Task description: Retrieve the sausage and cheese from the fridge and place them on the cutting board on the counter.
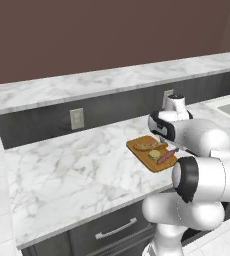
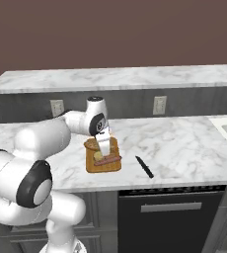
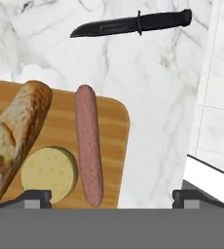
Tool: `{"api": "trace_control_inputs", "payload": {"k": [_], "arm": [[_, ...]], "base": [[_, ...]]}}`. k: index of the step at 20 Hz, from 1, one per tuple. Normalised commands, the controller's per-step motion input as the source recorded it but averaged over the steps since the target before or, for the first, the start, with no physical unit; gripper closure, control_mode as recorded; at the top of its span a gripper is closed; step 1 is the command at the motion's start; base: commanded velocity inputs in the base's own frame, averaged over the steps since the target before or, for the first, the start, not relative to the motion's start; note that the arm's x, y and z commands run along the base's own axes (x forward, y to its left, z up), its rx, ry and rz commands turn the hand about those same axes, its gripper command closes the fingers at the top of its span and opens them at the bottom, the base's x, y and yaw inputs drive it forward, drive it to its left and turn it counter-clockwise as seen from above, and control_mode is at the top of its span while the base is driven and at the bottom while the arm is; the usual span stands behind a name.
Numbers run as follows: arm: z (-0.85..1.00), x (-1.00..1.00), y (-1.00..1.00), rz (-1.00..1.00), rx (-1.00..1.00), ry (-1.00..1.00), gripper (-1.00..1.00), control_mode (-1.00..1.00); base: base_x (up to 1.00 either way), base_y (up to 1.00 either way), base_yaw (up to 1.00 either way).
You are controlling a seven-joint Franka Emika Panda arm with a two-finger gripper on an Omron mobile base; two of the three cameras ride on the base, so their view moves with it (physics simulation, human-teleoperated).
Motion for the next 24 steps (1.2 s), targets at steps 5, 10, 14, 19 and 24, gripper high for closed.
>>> {"api": "trace_control_inputs", "payload": {"k": [5, 10, 14, 19, 24], "arm": [[0.79, -0.42, 0.0, 0.0, 0.0, 0.0, -1.0, -1.0], [0.86, -0.65, 0.0, 0.05, 0.0, 0.0, -1.0, -1.0], [0.73, -0.56, 0.0, 0.12, 0.0, 0.0, -1.0, -1.0], [0.33, -0.35, 0.01, 0.22, -0.01, 0.0, -1.0, -1.0], [0.0, -0.63, 0.09, 0.26, -0.07, -0.1, -1.0, -1.0]], "base": [[0.0, 0.0, 0.0], [0.0, 0.0, 0.0], [0.0, 0.0, 0.0], [0.0, 0.0, 0.0], [0.0, 0.0, 0.0]]}}
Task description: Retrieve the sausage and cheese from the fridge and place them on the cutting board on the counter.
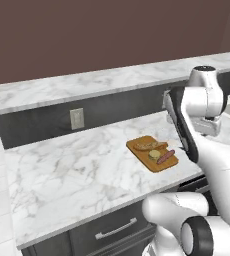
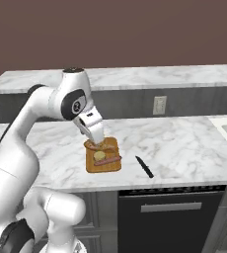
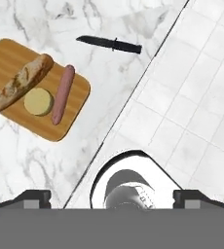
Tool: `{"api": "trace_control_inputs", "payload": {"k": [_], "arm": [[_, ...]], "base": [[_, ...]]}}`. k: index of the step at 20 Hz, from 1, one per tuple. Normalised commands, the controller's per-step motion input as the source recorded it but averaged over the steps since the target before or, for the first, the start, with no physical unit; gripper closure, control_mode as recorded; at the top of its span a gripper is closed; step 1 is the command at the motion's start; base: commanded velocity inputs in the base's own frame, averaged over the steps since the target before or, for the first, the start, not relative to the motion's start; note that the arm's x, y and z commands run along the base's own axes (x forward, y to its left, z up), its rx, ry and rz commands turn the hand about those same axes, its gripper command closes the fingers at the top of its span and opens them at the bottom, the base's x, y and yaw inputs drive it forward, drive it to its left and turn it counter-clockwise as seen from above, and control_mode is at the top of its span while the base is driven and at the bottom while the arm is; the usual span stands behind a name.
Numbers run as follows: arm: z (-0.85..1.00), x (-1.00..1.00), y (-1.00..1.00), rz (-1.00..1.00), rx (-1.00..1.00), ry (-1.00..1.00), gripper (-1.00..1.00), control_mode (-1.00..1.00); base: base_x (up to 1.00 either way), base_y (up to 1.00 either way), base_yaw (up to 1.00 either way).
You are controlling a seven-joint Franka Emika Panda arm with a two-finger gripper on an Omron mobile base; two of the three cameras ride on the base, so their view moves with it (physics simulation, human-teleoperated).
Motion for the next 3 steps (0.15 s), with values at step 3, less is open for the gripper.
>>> {"api": "trace_control_inputs", "payload": {"k": [3], "arm": [[0.0, -0.55, 0.06, 0.25, -0.06, -0.16, -1.0, -1.0]], "base": [[0.0, 0.0, 0.0]]}}
